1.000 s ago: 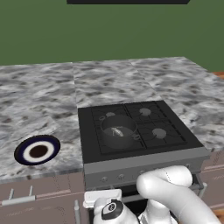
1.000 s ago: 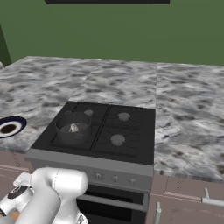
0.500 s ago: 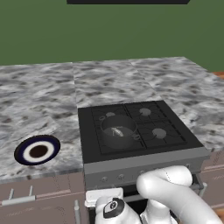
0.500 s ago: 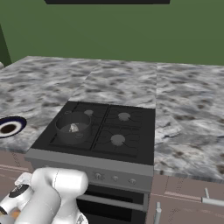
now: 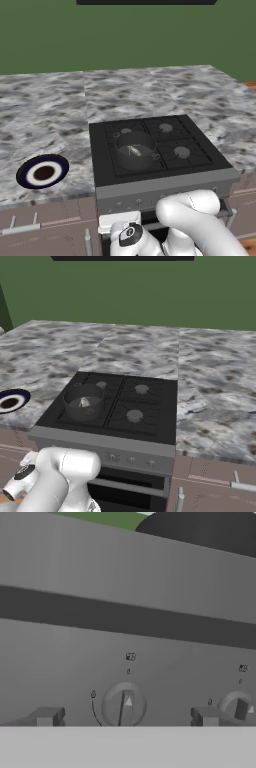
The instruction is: Retrieve the frozen meat and place it in the pot on a burner. Then turn the burner on.
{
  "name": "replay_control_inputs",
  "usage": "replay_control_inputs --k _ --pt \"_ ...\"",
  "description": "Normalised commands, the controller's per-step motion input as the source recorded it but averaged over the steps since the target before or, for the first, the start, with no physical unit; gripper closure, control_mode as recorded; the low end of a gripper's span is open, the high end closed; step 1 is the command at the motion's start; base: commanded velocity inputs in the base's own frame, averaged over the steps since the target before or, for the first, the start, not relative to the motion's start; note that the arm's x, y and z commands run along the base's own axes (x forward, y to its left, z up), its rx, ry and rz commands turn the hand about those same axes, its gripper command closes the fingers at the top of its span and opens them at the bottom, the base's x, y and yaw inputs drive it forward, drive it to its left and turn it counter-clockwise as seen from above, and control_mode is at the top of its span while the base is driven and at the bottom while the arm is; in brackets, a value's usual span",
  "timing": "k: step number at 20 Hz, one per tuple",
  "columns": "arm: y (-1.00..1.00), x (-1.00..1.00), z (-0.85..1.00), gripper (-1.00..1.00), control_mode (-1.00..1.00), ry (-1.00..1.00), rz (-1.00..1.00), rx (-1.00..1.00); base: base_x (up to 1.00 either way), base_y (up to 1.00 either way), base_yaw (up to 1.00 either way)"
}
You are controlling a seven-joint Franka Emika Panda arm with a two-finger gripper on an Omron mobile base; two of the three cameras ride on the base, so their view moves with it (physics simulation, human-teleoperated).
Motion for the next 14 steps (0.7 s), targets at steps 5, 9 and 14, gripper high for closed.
replay_control_inputs --k 5,9,14 --pt "-0.04 0.00 -0.02 -1.00 -1.00 -0.03 0.00 0.21 0.00 0.00 0.00" --pt "-0.02 0.00 0.00 -1.00 -1.00 -0.05 0.00 0.20 0.00 0.00 0.00" --pt "-0.04 0.00 -0.08 -1.00 -1.00 -0.03 0.00 0.15 0.00 0.00 0.00"
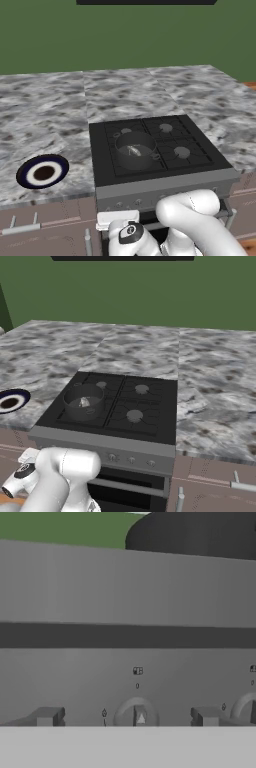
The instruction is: Retrieve the frozen meat and place it in the pot on a burner. Then turn the burner on.
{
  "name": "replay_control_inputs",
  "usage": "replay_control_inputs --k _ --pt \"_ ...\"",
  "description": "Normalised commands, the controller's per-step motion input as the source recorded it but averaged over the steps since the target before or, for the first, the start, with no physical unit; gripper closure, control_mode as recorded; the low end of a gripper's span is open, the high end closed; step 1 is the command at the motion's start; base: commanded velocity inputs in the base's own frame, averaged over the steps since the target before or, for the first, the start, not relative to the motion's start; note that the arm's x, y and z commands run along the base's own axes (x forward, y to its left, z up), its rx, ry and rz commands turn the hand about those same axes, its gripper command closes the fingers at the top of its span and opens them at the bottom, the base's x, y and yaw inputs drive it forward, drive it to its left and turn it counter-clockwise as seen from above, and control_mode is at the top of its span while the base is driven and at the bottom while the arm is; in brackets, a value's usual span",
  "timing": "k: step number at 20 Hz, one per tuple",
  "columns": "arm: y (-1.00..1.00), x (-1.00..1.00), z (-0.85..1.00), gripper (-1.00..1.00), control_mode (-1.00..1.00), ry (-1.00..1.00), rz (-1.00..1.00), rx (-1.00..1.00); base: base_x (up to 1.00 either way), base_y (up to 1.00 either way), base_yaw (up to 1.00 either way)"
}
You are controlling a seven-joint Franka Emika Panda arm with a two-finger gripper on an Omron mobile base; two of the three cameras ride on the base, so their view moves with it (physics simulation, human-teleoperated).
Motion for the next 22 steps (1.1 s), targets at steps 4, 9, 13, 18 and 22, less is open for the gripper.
replay_control_inputs --k 4,9,13,18,22 --pt "-0.12 0.00 -0.27 -1.00 -1.00 0.00 0.00 0.12 0.00 0.00 0.00" --pt "-0.07 0.00 -0.13 -1.00 -1.00 -0.03 0.00 0.10 0.00 0.00 0.00" --pt "-0.10 0.00 0.00 -1.00 -1.00 -0.04 0.00 0.09 0.00 0.00 0.00" --pt "-0.12 0.00 -0.06 -1.00 -1.00 -0.07 0.00 0.05 0.00 0.00 0.00" --pt "-0.11 0.00 -0.19 -1.00 -1.00 -0.03 0.00 0.04 0.00 0.00 0.00"
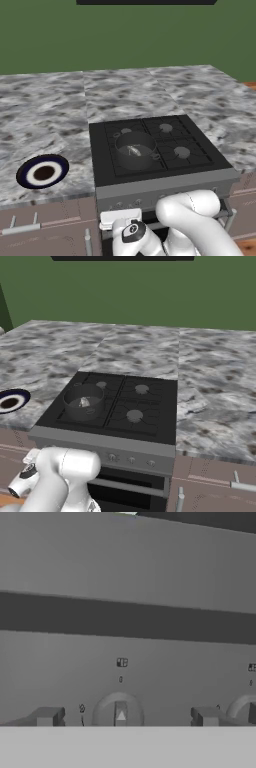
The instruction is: Retrieve the frozen meat and place it in the pot on a burner. Then turn the burner on.
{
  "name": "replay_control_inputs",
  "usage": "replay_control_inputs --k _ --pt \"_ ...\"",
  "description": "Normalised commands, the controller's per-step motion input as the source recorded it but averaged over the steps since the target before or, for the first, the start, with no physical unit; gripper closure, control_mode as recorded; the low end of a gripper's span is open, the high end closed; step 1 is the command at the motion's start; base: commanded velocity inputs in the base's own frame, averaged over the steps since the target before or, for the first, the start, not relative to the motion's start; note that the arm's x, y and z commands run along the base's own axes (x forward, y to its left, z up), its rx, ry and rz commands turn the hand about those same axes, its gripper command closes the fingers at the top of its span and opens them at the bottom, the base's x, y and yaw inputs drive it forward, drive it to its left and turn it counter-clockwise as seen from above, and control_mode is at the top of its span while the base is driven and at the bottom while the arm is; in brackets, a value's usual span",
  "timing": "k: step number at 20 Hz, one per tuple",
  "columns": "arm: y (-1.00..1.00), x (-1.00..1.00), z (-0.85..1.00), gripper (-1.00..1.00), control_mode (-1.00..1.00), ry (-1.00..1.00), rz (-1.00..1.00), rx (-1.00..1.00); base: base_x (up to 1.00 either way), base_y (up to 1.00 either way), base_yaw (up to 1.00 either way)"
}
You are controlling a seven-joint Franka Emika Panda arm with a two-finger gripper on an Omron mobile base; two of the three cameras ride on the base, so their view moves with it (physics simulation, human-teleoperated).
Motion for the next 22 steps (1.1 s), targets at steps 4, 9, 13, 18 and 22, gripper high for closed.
replay_control_inputs --k 4,9,13,18,22 --pt "-0.01 0.00 -0.24 -1.00 -1.00 0.00 0.00 0.04 0.00 0.00 0.00" --pt "0.07 0.00 -0.06 -1.00 -1.00 0.00 0.00 0.03 0.00 0.00 0.00" --pt "0.02 0.04 0.00 -1.00 -1.00 0.00 0.00 0.00 0.00 0.00 0.00" --pt "0.00 0.01 -0.04 -1.00 -1.00 -0.07 0.00 0.00 0.00 0.00 0.00" --pt "0.00 0.00 -0.12 -1.00 -1.00 -0.09 0.00 0.00 0.00 0.00 0.00"
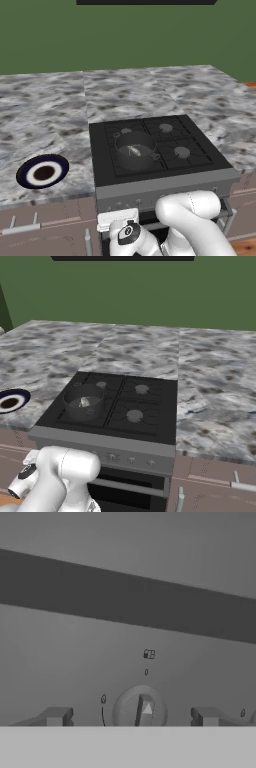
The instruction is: Retrieve the frozen meat and place it in the pot on a burner. Then turn the burner on.
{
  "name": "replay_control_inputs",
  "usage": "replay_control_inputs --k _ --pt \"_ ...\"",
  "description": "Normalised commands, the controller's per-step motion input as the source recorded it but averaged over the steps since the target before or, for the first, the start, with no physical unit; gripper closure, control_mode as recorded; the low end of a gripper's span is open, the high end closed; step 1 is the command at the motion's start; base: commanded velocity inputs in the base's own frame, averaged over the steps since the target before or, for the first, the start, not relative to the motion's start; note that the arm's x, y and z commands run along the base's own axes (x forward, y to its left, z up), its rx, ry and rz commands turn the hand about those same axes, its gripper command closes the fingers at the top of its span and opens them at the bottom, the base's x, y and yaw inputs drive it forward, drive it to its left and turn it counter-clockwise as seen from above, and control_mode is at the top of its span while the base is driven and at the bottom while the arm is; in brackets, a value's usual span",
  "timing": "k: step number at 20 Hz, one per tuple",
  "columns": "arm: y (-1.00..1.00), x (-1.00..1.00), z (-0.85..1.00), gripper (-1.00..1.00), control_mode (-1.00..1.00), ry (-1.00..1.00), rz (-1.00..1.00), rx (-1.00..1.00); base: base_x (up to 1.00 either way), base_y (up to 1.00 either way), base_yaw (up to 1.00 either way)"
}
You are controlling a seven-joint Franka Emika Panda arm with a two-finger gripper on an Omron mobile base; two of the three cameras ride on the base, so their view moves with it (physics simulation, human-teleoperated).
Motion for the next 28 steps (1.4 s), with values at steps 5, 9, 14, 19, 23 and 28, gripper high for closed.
replay_control_inputs --k 5,9,14,19,23,28 --pt "0.00 0.01 -0.08 -1.00 -1.00 -0.08 0.00 0.03 0.00 0.00 0.00" --pt "0.00 0.01 0.00 -1.00 -1.00 -0.02 0.00 0.03 0.00 0.00 0.00" --pt "0.00 0.01 0.00 1.00 -1.00 -0.01 0.00 0.01 0.00 0.00 0.00" --pt "-0.16 0.18 0.00 1.00 -1.00 0.00 0.00 0.06 0.00 0.00 0.00" --pt "-0.62 0.39 0.00 1.00 -1.00 0.01 0.09 0.24 0.00 0.00 0.00" --pt "-0.51 0.17 0.00 1.00 -1.00 0.00 0.16 0.23 0.00 0.00 0.00"
